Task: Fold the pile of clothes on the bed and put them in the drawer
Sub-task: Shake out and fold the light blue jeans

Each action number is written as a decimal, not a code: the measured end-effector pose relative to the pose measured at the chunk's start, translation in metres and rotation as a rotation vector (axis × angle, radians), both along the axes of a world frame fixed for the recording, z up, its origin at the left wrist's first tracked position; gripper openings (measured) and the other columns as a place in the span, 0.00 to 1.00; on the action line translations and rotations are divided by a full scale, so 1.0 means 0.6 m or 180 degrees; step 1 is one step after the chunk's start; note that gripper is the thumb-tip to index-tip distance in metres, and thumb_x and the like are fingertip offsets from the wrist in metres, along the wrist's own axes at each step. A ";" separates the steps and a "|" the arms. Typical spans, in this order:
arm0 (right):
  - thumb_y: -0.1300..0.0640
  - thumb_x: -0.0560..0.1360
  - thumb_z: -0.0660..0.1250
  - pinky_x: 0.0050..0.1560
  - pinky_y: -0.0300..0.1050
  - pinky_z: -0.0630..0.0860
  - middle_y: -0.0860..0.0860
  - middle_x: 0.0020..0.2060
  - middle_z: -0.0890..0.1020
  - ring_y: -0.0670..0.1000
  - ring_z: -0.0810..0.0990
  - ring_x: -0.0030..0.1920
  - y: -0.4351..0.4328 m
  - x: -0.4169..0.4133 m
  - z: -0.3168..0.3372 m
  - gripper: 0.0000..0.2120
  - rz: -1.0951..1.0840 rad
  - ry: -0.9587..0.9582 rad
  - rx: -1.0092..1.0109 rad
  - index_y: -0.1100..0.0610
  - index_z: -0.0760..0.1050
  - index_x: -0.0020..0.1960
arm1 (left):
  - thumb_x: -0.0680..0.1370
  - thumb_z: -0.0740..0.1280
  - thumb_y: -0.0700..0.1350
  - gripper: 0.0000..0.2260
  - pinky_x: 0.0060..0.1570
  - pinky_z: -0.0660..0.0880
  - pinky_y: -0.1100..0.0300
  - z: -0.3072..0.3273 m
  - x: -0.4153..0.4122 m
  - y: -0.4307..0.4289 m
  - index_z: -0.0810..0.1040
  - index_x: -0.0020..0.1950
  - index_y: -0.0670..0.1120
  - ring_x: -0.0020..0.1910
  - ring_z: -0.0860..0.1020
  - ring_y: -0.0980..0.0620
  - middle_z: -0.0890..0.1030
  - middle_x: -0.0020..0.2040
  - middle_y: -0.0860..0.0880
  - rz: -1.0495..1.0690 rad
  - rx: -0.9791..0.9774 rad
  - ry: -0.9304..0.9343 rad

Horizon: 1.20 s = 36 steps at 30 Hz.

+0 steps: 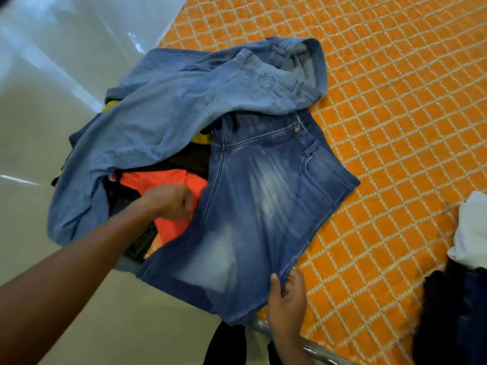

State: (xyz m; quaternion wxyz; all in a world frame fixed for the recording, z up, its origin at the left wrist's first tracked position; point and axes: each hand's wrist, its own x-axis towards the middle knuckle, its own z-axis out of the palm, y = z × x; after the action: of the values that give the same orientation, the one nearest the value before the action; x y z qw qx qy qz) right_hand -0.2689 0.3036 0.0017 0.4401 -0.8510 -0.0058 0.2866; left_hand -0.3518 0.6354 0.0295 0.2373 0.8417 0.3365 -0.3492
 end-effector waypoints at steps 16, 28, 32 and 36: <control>0.62 0.77 0.70 0.39 0.49 0.76 0.47 0.34 0.77 0.47 0.75 0.33 0.329 0.236 -0.037 0.07 0.0112 0.0108 0.0717 0.51 0.75 0.46 | 0.74 0.64 0.43 0.10 0.49 0.71 0.46 0.054 0.257 0.118 0.77 0.53 0.41 0.53 0.76 0.34 0.80 0.52 0.36 0.0783 0.1473 -0.2288; 0.37 0.76 0.68 0.69 0.66 0.71 0.63 0.69 0.76 0.66 0.76 0.68 0.280 0.353 -0.021 0.34 -0.0650 0.2328 0.2516 0.59 0.73 0.73 | 0.67 0.61 0.48 0.07 0.36 0.67 0.57 0.109 0.034 -0.172 0.73 0.43 0.52 0.39 0.77 0.45 0.76 0.37 0.53 -0.0555 -0.0087 -0.1837; 0.58 0.49 0.82 0.61 0.69 0.77 0.63 0.60 0.82 0.68 0.80 0.61 0.296 0.359 -0.036 0.45 -0.0838 0.2133 0.1797 0.66 0.78 0.66 | 0.70 0.61 0.66 0.18 0.42 0.76 0.54 0.103 0.052 -0.157 0.78 0.47 0.54 0.42 0.78 0.51 0.78 0.42 0.54 -0.0448 0.0019 -0.1390; 0.63 0.62 0.72 0.66 0.67 0.73 0.60 0.51 0.83 0.64 0.82 0.53 0.280 0.319 0.011 0.15 -0.1003 0.2253 0.2087 0.62 0.80 0.49 | 0.68 0.71 0.64 0.33 0.57 0.76 0.48 0.085 0.112 -0.092 0.73 0.69 0.50 0.55 0.76 0.49 0.77 0.57 0.47 0.1184 0.0548 -0.2895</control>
State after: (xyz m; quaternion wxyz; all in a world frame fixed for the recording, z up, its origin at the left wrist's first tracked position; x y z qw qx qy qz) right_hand -0.0773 0.4717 0.0080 0.6969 -0.5093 0.1825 0.4707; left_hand -0.2848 0.5804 0.0804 0.3479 0.8510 0.3710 0.1306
